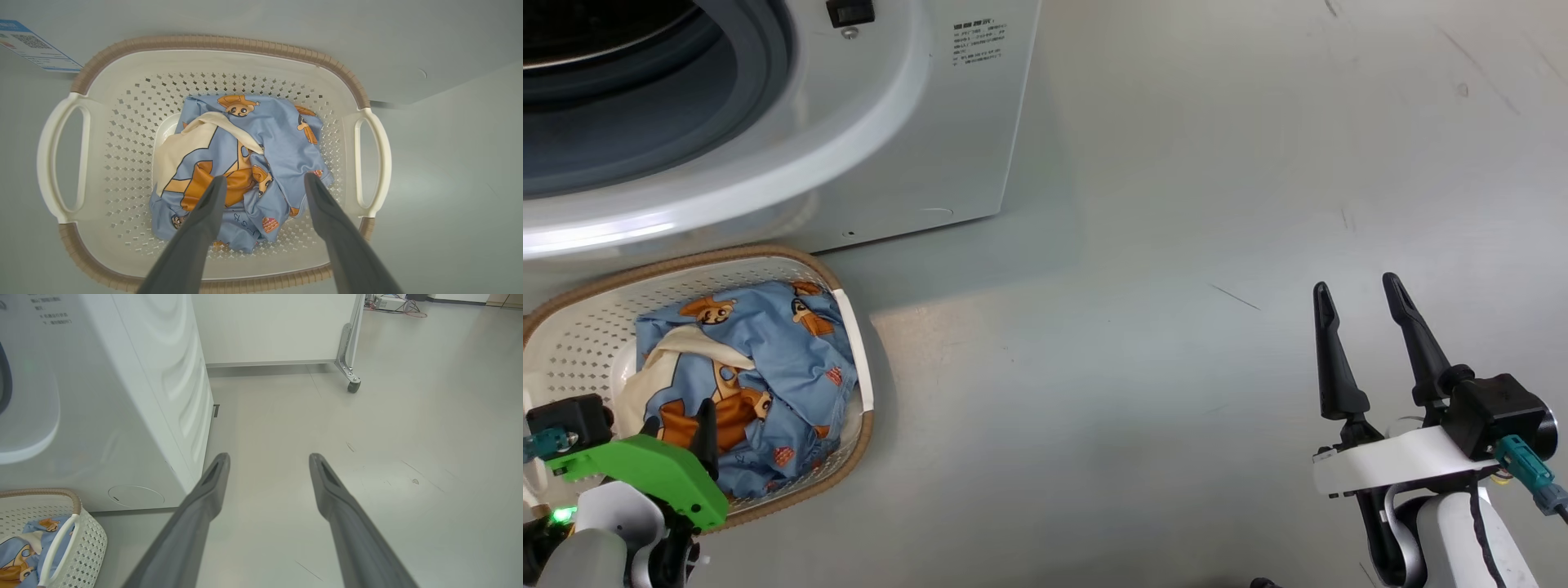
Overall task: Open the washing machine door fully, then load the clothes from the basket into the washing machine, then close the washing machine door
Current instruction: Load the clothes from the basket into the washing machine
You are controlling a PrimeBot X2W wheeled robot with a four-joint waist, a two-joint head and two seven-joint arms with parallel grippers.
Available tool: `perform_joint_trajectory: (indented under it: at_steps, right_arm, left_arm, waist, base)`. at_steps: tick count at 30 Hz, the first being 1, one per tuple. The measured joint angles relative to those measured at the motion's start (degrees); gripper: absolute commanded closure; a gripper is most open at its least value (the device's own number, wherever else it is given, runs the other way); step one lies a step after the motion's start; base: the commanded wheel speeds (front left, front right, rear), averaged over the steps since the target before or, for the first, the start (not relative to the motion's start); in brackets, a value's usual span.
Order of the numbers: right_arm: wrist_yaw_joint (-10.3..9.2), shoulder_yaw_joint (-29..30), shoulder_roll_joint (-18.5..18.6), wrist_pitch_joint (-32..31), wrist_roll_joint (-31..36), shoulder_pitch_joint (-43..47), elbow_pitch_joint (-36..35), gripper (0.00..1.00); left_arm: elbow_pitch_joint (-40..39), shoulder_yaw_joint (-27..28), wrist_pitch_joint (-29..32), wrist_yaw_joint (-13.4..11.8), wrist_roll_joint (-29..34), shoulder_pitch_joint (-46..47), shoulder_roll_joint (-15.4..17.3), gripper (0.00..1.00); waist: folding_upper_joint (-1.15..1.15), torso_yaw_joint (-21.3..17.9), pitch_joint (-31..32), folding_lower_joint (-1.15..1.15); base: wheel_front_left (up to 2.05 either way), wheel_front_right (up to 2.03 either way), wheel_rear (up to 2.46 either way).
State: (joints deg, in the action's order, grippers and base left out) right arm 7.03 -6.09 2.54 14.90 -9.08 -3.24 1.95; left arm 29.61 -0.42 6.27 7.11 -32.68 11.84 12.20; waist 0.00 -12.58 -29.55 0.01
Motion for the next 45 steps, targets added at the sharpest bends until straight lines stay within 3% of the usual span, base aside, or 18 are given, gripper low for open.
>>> perform_joint_trajectory:
  at_steps: [18, 45]
  right_arm:
    - [0.00, 0.2, -0.2, 0.0, 1.1, -3.1, -3.1, 0.00]
    - [0.00, 1.2, -0.3, 0.0, 2.2, -5.7, -4.7, 0.00]
  left_arm:
    - [8.6, 0.7, 3.3, 0.0, -1.1, 10.4, 3.9, 0.00]
    - [16.3, -0.5, 5.4, 0.0, -3.4, 20.5, 6.7, 0.00]
  waist:
    - [0.00, -1.4, -10.2, 0.00]
    - [0.00, -1.4, -20.0, -0.01]
  base:
    - [0.00, 0.00, 0.00]
    - [0.00, 0.00, 0.00]
